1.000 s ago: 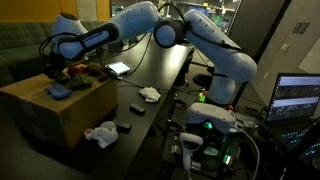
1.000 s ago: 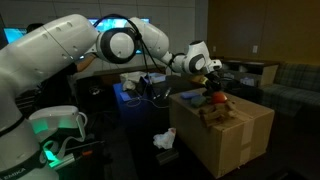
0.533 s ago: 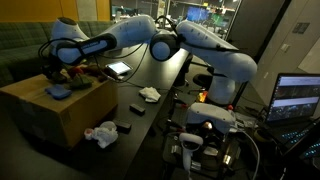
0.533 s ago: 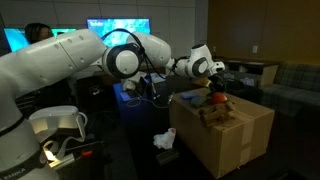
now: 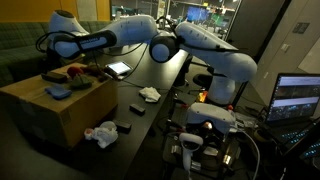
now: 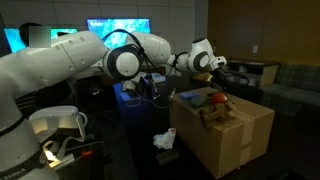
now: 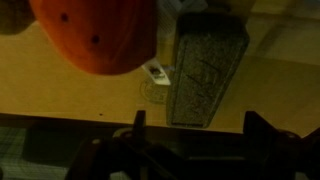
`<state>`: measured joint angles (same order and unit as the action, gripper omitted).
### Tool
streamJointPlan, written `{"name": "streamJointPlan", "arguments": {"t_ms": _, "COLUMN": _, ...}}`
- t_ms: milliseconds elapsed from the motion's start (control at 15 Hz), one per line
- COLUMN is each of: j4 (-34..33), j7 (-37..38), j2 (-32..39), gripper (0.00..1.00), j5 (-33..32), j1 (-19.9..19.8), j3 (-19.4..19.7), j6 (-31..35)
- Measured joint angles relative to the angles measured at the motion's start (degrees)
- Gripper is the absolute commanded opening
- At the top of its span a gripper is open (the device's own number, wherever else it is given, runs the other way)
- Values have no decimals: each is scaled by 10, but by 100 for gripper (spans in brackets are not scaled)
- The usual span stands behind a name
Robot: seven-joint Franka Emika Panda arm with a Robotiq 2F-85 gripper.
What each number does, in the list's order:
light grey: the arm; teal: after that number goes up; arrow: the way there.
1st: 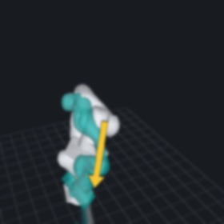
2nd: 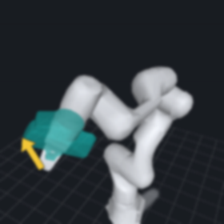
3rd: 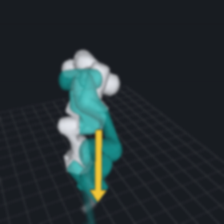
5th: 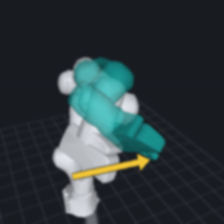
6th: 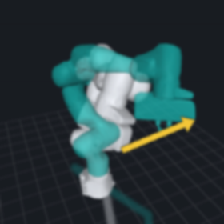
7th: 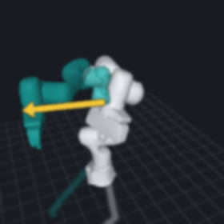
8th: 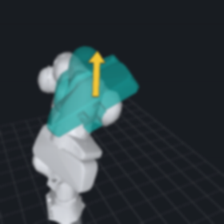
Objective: Swap the things on the box with the things on the table
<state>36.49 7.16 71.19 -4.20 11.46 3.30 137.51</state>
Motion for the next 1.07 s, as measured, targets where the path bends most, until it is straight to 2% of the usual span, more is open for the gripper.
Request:
{"name": "streamJointPlan", "arguments": {"t_ms": 200, "j4": -5, "j7": -2, "j2": -17, "gripper": 100, "j5": 0, "j1": -2, "j3": 1, "j6": -39}}
{"name": "streamJointPlan", "arguments": {"t_ms": 600, "j4": 6, "j7": -2, "j2": -93, "gripper": 100, "j5": 0, "j1": -5, "j3": 5, "j6": -190}}
{"name": "streamJointPlan", "arguments": {"t_ms": 800, "j4": 40, "j7": 10, "j2": -148, "gripper": 100, "j5": -1, "j1": -4, "j3": 11, "j6": -258}}
{"name": "streamJointPlan", "arguments": {"t_ms": 1067, "j4": 127, "j7": 49, "j2": -225, "gripper": 100, "j5": -1, "j1": -4, "j3": 16, "j6": -316}}
